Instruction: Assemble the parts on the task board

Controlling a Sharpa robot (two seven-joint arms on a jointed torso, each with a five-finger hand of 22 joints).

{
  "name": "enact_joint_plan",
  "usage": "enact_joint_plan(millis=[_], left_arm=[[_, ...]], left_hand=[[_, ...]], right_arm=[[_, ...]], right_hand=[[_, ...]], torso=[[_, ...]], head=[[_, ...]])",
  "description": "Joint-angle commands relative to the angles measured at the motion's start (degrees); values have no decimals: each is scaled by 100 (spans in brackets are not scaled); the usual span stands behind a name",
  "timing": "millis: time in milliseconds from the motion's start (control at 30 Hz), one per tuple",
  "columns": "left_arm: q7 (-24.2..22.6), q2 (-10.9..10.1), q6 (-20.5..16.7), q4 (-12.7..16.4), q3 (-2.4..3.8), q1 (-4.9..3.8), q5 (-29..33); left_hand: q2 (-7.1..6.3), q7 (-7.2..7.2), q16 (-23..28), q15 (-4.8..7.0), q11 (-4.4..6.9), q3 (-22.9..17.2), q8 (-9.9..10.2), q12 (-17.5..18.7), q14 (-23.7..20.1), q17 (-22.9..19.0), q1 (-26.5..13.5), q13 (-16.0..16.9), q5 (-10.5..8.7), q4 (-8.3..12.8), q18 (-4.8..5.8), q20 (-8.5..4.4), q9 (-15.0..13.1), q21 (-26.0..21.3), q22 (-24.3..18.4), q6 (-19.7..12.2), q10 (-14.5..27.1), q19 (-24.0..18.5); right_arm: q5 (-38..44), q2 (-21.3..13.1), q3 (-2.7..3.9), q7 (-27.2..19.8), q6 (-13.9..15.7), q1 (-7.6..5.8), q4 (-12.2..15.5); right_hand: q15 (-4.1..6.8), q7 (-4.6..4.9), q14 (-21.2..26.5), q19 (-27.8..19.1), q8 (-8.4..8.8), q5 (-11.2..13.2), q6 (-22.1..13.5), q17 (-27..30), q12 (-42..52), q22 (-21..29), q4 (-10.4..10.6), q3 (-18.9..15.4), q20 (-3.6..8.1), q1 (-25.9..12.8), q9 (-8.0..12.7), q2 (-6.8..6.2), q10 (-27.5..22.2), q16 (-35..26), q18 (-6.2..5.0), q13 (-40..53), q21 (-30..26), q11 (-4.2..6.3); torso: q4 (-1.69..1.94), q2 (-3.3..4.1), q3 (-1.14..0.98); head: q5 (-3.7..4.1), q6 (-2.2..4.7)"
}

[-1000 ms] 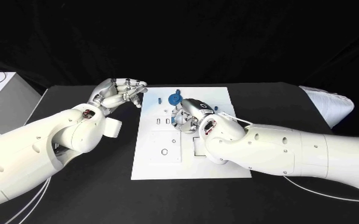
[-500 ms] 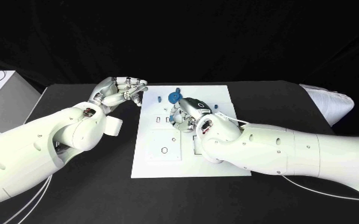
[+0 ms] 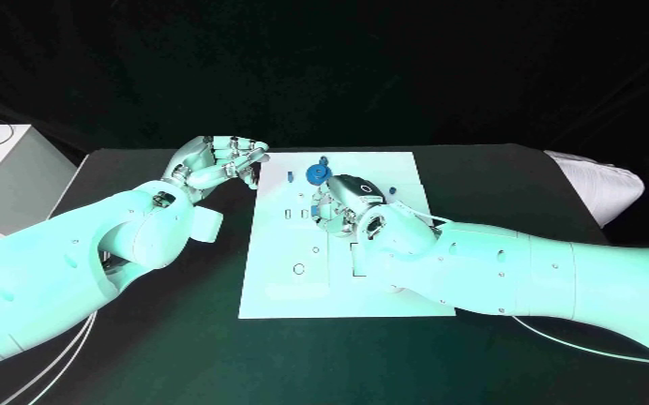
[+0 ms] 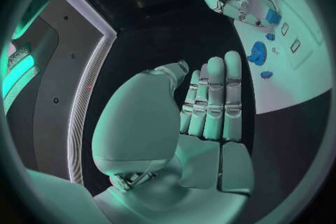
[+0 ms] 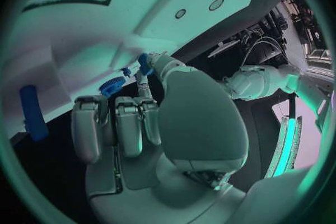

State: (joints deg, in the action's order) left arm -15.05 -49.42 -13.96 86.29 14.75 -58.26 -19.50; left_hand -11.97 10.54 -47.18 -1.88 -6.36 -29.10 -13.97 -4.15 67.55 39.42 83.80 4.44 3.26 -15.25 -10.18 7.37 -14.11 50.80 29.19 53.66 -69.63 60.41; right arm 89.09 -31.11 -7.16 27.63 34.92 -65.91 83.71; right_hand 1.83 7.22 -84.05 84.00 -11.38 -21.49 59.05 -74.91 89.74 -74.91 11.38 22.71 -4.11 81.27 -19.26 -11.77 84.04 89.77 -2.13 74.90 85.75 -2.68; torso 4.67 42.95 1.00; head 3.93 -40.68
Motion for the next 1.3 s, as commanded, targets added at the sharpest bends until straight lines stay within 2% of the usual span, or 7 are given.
enact_joint_plan(millis=[33, 733, 1300], left_arm=[[-13, 6, 101, 10, 3, -2, -24], [-1, -1, 114, 5, 3, -2, -31], [10, -2, 126, 2, 3, -2, -33]], left_hand=[[-37, -4, 13, -6, -1, -8, 36, 22, -20, -9, -5, 6, -33, -10, -35, -12, -7, 19, 6, -41, 42, -34], [-37, -3, 12, -6, -1, -7, 36, 23, -19, -9, -9, 6, -33, -13, -35, -12, -8, 23, 8, -42, 43, -36], [-33, -5, 11, -6, 0, -7, 36, 23, -18, -11, -16, 7, -33, -19, -35, -11, -11, 31, 12, -42, 44, -41]], right_arm=[[152, 11, 1, 33, 44, 10, -9], [159, 85, 0, 40, -13, 38, -102], [162, 127, -1, 36, -40, 62, -148]], right_hand=[[3, -5, -595, 408, -27, -27, 7, -1509, 26, -1004, 4, 33, 29, -75, -3, -8, 596, 23, 78, 1510, -15, 18], [-14, 8, -595, 408, -27, 10, -32, -1509, 26, -1001, 33, 28, 11, -193, 0, -74, 596, 23, 77, 1510, -20, 4], [-24, 20, -595, 407, -14, 39, -77, -1509, 26, -995, 49, 25, 2, -249, 7, -102, 596, 23, 75, 1510, -26, -4]], torso=[[1, -2, -1], [2, 1, 4], [0, 2, -5]], head=[[-6, 0], [2, -9], [-5, -15]])
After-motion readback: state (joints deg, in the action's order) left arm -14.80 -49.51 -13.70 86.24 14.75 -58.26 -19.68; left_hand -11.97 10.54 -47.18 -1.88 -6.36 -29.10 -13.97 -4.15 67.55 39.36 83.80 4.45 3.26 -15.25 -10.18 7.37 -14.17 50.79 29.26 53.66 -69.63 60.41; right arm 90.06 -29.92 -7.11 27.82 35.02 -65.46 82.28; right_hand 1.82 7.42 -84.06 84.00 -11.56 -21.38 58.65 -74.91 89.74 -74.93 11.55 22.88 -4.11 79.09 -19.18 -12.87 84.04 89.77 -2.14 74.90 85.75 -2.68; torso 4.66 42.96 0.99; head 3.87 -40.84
